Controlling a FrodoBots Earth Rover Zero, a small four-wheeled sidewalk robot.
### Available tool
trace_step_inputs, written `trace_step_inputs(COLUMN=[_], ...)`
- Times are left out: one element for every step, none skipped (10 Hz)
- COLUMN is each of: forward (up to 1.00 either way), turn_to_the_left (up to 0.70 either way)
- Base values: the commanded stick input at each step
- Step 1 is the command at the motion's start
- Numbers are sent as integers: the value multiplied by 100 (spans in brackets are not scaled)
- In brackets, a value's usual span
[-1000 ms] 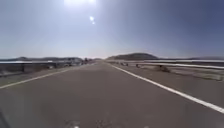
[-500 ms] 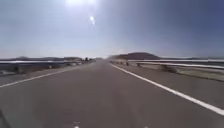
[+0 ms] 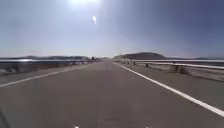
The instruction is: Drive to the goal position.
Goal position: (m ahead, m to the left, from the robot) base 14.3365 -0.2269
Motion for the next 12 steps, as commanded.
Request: trace_step_inputs(forward=[100, 100, 100, 100, 100, 100, 100, 100, 100, 100, 100, 100], turn_to_the_left=[0, 0, 0, 0, 0, 0, 0, 0, 0, 0, 0, 0])
